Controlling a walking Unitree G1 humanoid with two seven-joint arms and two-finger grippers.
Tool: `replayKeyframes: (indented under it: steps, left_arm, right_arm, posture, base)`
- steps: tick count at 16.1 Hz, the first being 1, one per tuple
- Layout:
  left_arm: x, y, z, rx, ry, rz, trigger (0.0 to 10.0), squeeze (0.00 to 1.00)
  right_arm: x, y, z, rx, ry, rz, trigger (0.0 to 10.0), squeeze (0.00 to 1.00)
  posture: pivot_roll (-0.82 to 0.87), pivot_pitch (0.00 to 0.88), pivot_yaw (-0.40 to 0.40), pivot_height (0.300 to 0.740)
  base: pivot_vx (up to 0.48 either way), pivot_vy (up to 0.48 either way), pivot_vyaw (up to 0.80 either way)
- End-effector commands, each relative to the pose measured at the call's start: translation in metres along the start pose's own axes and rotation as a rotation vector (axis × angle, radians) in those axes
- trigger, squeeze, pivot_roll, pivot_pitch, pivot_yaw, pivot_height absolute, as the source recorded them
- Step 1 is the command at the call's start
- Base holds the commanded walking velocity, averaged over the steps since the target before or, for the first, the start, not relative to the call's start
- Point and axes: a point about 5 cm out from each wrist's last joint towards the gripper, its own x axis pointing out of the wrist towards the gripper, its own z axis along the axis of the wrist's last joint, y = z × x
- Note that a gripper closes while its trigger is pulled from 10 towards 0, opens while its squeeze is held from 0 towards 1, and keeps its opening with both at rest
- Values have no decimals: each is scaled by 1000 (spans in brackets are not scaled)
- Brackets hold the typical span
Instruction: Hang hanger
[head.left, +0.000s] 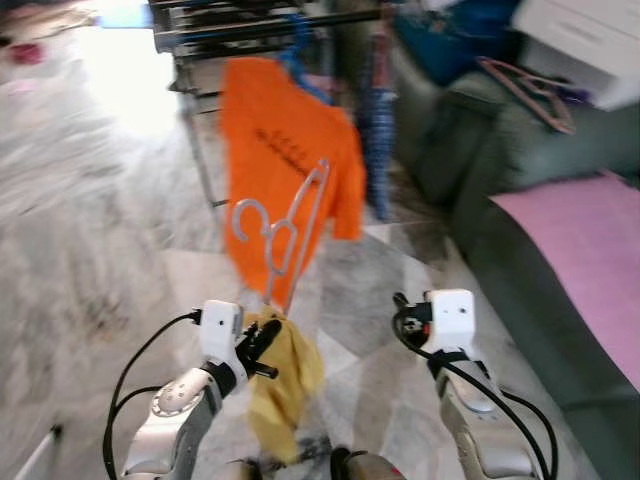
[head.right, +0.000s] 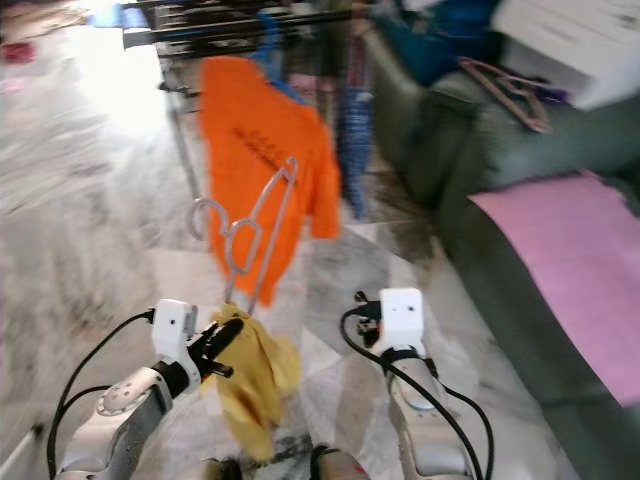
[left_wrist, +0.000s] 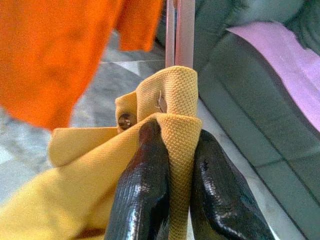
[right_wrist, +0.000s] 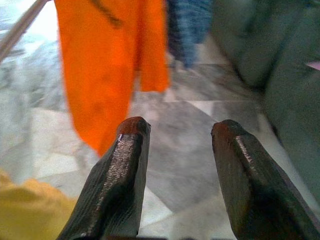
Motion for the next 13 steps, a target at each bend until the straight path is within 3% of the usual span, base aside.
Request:
replayKeyframes:
  steps: [1,7,13]
  left_arm:
    - [-1,1,3,-2,-12,-8,10000,0]
    - [-1,0,2,-1,-12,-19,10000,0]
    - [-5,2,1,35,-17,-59,10000,0]
  right_arm:
    - [-1,0,-4,-1,17,-2,10000,0]
    - [-2,-1,-4,1,15,-4,10000,0]
    - [-3,2,-7,-14,26,14,10000,0]
  posture:
    - [-116,169,-21,740]
    - [-121,176,-17,740]
    - [-120,182,-23,740]
  base:
    - [0,337,-800]
    - [0,354,-694]
    - [0,58,0]
